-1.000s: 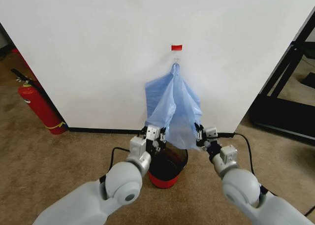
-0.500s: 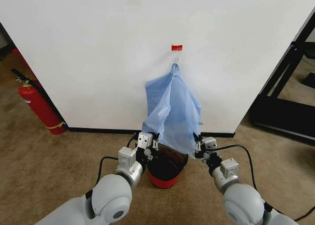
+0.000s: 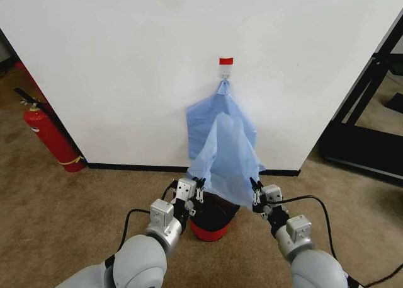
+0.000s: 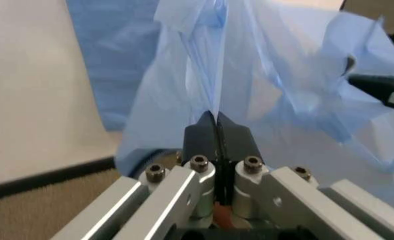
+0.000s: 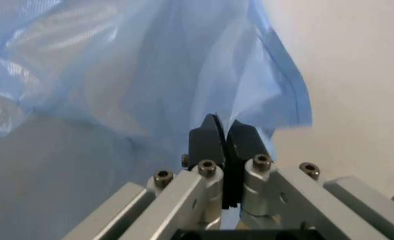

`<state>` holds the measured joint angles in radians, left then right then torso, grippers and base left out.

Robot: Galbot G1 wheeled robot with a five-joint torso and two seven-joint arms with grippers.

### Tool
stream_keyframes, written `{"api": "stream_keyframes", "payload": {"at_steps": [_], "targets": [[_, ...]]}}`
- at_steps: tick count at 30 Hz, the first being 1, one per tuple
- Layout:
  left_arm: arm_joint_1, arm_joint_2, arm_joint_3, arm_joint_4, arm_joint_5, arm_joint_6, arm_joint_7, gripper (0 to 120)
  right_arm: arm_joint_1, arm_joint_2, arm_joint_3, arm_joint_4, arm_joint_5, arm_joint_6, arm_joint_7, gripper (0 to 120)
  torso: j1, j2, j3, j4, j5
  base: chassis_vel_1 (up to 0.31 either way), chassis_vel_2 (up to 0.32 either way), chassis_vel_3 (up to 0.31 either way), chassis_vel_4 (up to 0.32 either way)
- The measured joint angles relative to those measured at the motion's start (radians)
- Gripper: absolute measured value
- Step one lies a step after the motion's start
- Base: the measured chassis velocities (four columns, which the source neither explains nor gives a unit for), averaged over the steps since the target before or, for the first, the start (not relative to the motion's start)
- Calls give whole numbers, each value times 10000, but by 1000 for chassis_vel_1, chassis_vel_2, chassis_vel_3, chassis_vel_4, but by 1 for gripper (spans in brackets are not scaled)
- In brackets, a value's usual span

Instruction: Pick up the garbage bag from the wall and place it over the trash bin.

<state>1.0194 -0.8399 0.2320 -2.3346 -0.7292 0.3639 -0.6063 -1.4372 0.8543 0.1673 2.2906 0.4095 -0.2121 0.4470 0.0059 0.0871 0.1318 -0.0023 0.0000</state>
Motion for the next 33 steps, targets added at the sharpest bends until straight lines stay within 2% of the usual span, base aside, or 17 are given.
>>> {"api": "stream_keyframes", "payload": {"at_steps": [4,10,17,19,21,24,27,33], "targets": [[-301,36,-262,-232,-130,-1,18,0,374,-180,218,403,559,-119,178,0,1,0,1,0,0,0,0,0,0],[-653,490,-1052,-967,-568,-7,164,0,1254,-1032,705,1199,1878,-311,250,0,1,0,2,2,-1,0,0,0,0],[-1020,703,-1483,-1422,-1052,19,183,0,2393,-1532,618,1718,2919,-383,213,0,1,0,2,-1,0,0,0,0,0],[-1119,793,-1628,-1537,-1279,76,186,0,3123,-1665,516,1779,3631,-501,365,0,1,-1,2,2,0,0,0,0,0],[-1140,821,-1662,-1567,-1348,94,186,0,3279,-1695,496,1790,3840,-532,412,0,1,-1,2,1,0,0,0,0,0],[-1351,1125,-1916,-1690,-2100,226,102,0,4281,-1936,355,1809,5471,-752,875,0,1,0,2,1,-1,0,0,0,0],[-1410,1327,-2091,-1693,-2602,307,-8,0,4668,-1954,241,1788,6436,-875,1184,0,1,-1,2,1,-1,0,0,0,0],[-1428,1506,-2277,-1692,-2814,313,11,0,4747,-1664,102,1632,7125,-894,1269,0,1,-1,1,-1,0,0,0,0,0]]}}
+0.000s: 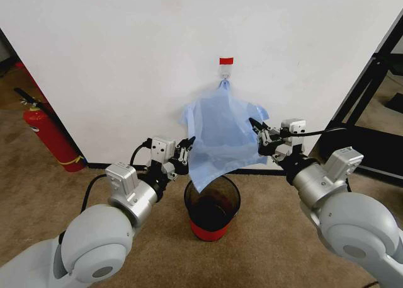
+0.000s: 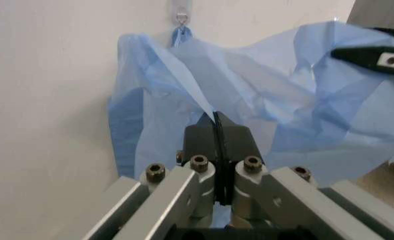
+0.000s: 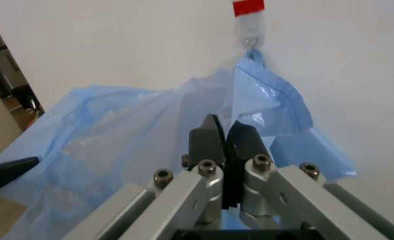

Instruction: Pick up the garbage bag from the wall and place it over the trash bin.

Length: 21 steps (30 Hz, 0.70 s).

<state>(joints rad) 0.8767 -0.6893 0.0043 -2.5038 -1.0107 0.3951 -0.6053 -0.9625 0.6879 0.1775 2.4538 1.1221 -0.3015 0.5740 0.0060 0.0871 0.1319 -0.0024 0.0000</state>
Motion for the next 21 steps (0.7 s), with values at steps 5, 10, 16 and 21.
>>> {"api": "stream_keyframes", "payload": {"at_steps": [5,10,16,21], "targets": [[345,-224,76,191,272,-85,65,0,-119,667,-379,-470,-77,41,-111,0,0,0,0,1,1,0,0,0,0],[854,-933,370,724,921,-197,79,0,-359,1656,-782,-1197,-345,-13,-52,0,0,0,0,-1,1,0,0,0,0],[1727,-1735,465,1313,1422,-370,-19,0,-698,2643,-1233,-2253,-918,-8,27,0,0,0,0,1,0,0,0,0,0],[2585,-2058,549,1522,1779,-502,-28,0,-1154,3088,-1365,-2696,-1567,149,-121,0,0,0,0,1,-1,0,0,0,0]]}}
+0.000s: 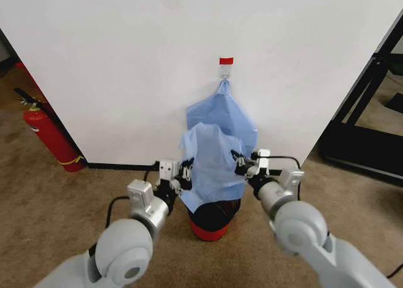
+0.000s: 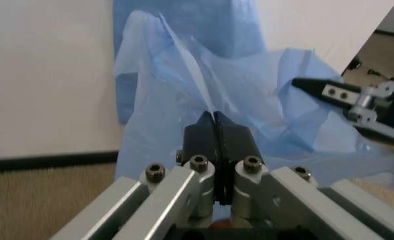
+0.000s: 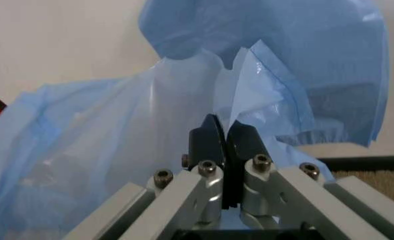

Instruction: Pick up the garbage bag from the wall and place it over the trash bin.

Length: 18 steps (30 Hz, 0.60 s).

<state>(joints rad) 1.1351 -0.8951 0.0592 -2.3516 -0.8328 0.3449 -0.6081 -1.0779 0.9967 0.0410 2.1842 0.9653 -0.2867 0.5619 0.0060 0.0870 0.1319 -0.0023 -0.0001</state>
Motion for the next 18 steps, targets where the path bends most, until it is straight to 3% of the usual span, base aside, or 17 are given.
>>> {"api": "stream_keyframes", "payload": {"at_steps": [4,9,18], "targets": [[706,-110,39,257,453,-194,117,0,-450,313,-271,-198,-687,151,-197,0,-1,0,-1,0,0,0,0,0,0],[1241,-381,121,768,1287,-503,249,0,-737,1230,-567,-723,-1287,255,-19,0,-1,0,-1,2,0,0,0,0,0],[1544,-400,-92,691,1414,-554,213,0,-1259,1599,-562,-800,-1480,-343,779,0,-1,0,0,0,0,0,0,0,0]]}}
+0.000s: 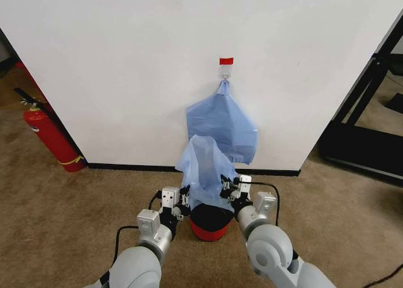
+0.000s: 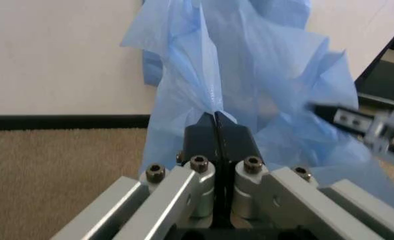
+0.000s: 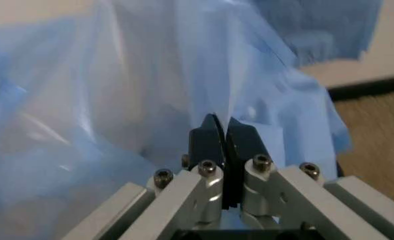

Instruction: Pick up the garbage bag from the wall and place it over the trash bin.

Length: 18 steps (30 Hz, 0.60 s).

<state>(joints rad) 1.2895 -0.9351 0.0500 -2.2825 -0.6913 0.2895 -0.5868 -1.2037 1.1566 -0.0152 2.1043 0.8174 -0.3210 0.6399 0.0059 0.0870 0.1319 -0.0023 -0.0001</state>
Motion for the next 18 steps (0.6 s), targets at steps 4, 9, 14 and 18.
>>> {"api": "stream_keyframes", "payload": {"at_steps": [4,9,14,18], "targets": [[653,202,-32,-563,223,35,-22,0,-507,-191,186,525,323,-696,590,0,-1,0,-1,-1,0,0,0,0,0],[1205,565,-237,-1345,240,205,-77,0,-758,-489,427,1455,1014,-1120,1082,0,0,1,-1,0,0,0,0,0,0],[1285,869,-493,-2131,-249,580,-298,0,-824,-730,793,2544,1750,-1319,1381,0,-1,1,0,1,2,0,0,0,0],[958,827,-473,-2203,-671,812,-443,0,-757,-877,1091,2945,2247,-1344,1561,0,0,1,0,0,0,0,0,0,0]]}}
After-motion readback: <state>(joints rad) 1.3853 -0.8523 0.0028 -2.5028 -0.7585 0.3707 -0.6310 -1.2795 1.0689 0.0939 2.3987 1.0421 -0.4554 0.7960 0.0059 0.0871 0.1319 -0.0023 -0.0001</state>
